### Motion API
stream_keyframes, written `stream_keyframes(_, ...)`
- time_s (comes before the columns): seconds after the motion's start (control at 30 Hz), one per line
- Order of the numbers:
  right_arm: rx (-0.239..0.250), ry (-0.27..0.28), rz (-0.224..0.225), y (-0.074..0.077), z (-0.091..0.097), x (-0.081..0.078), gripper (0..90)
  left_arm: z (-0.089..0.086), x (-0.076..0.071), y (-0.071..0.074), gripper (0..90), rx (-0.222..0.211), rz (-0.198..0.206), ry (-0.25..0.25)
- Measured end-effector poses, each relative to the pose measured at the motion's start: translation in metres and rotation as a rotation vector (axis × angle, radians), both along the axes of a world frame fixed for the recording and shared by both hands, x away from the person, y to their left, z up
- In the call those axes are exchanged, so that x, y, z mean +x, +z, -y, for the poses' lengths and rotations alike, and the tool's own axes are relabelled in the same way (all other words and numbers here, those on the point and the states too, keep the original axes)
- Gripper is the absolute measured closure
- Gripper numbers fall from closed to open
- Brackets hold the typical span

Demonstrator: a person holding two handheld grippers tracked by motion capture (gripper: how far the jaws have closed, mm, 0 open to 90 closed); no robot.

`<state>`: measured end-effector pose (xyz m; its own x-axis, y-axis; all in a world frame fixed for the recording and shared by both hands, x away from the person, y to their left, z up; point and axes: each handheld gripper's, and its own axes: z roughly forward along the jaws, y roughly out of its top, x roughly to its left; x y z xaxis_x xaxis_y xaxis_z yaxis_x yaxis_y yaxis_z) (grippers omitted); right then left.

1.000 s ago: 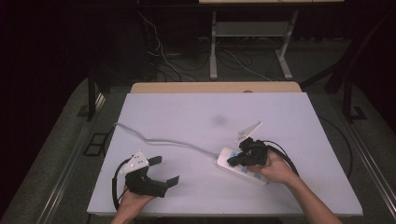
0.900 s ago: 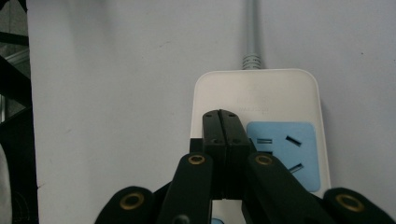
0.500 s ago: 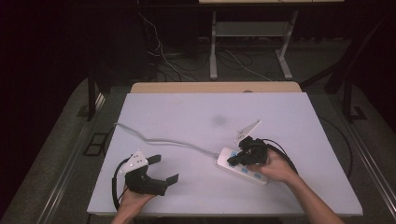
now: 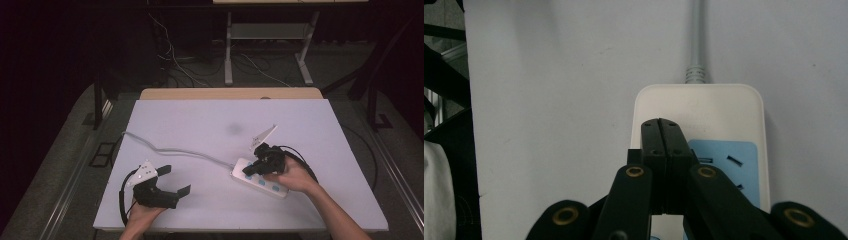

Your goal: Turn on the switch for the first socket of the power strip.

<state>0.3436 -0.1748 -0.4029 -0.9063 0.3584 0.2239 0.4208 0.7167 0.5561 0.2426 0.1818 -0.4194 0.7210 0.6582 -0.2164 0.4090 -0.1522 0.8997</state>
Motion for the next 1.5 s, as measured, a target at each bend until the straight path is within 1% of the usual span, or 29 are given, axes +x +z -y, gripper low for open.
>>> stream_keyframes(0.17, 0.021, -0.015, 0.012, 0.01, 0.002, 0.002, 90.0, 0.0, 0.0, 0.0, 0.0, 0.002, -0.001, -0.002)
stream_keyframes(0.3, 0.028, -0.031, 0.02, 0.014, 0.006, 0.004, 90.0, 0.0, 0.0, 0.0, 0.0, 0.002, 0.0, -0.003)
stream_keyframes(0.63, 0.072, -0.091, 0.042, 0.025, 0.025, 0.006, 90.0, 0.001, -0.001, 0.0, 0.0, 0.003, -0.001, -0.002)
stream_keyframes(0.73, 0.088, -0.111, 0.039, 0.028, 0.03, 0.007, 90.0, 0.0, -0.001, 0.0, 0.0, 0.001, -0.001, -0.001)
stream_keyframes(0.9, 0.109, -0.132, 0.055, 0.032, 0.039, 0.007, 90.0, 0.0, -0.001, 0.0, 0.0, 0.002, -0.001, -0.001)
stream_keyframes(1.07, 0.139, -0.165, 0.066, 0.038, 0.049, 0.008, 89.6, 0.0, -0.002, 0.0, 0.0, 0.001, 0.0, 0.0)
stream_keyframes(1.27, 0.169, -0.213, 0.069, 0.044, 0.062, 0.007, 79.5, -0.001, -0.002, 0.0, 0.0, 0.001, 0.002, -0.002)
stream_keyframes(1.37, 0.183, -0.238, 0.067, 0.046, 0.068, 0.007, 72.8, -0.001, -0.002, 0.0, 0.0, 0.002, 0.002, -0.002)
stream_keyframes(1.4, 0.184, -0.248, 0.063, 0.046, 0.07, 0.007, 69.7, -0.001, -0.002, 0.0, 0.0, 0.002, 0.003, -0.002)
stream_keyframes(1.43, 0.185, -0.274, 0.07, 0.047, 0.073, 0.006, 59.8, -0.001, -0.002, 0.0, 0.0, 0.002, 0.003, -0.002)
stream_keyframes(1.47, 0.185, -0.274, 0.07, 0.047, 0.073, 0.006, 59.8, -0.001, -0.002, 0.0, 0.0, 0.002, 0.003, -0.002)
stream_keyframes(1.5, 0.186, -0.287, 0.076, 0.047, 0.075, 0.006, 54.1, -0.001, -0.002, 0.0, 0.0, 0.003, 0.003, -0.003)
